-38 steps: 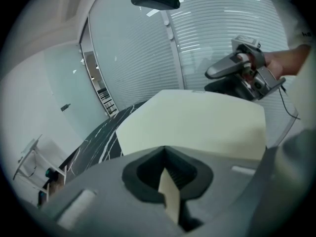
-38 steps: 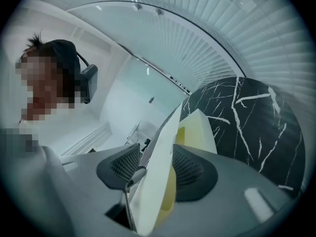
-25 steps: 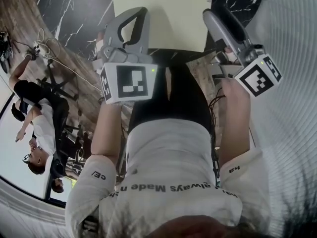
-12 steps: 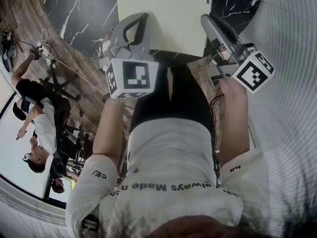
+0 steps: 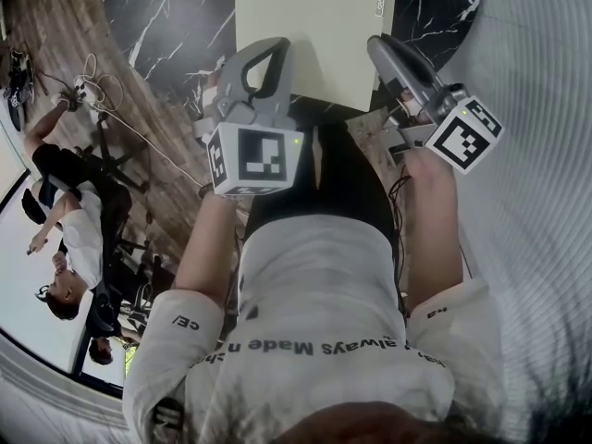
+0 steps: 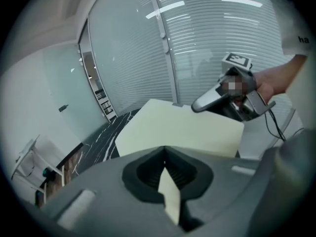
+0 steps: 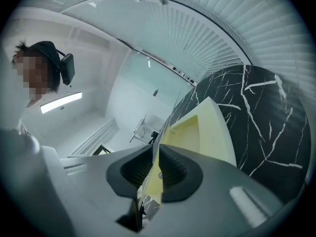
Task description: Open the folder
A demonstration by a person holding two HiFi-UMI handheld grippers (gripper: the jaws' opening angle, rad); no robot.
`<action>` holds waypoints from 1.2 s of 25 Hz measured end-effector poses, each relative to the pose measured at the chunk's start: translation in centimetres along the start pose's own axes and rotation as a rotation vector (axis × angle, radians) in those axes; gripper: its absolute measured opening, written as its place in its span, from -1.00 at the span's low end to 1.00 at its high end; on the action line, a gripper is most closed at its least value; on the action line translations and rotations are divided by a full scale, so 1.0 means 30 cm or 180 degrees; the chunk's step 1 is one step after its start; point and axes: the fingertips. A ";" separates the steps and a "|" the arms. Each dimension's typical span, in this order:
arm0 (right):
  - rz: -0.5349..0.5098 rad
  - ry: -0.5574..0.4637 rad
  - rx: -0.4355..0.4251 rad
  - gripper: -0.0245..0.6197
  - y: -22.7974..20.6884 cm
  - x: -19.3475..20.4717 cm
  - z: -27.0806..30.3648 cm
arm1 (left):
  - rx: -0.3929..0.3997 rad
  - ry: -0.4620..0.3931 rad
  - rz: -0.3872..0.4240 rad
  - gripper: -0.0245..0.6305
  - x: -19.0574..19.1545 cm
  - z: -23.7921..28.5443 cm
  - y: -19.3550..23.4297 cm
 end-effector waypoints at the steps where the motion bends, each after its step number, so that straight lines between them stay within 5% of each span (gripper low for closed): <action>1: -0.0014 0.0012 -0.0007 -0.80 0.017 0.002 0.005 | -0.0001 -0.0027 -0.0019 -0.92 -0.013 -0.018 0.001; 17: -0.0131 0.0215 -0.0314 -0.81 0.241 -0.005 0.130 | 0.0386 -0.0392 0.0098 -0.92 -0.292 -0.259 -0.134; 24: -0.0231 0.0450 -0.0568 -0.73 0.336 -0.005 0.212 | 0.0331 -0.0137 0.0553 -0.92 -0.299 -0.271 -0.148; 30: -0.0033 0.0639 -0.1131 -0.47 0.411 0.016 0.239 | 0.0376 0.0283 0.0842 -0.92 -0.257 -0.284 -0.136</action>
Point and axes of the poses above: the fingertips, and each gripper's own axes: z forward along the fingers, y to its left, x out of its underside, and after that the axes turned 1 degree about y, right-handed
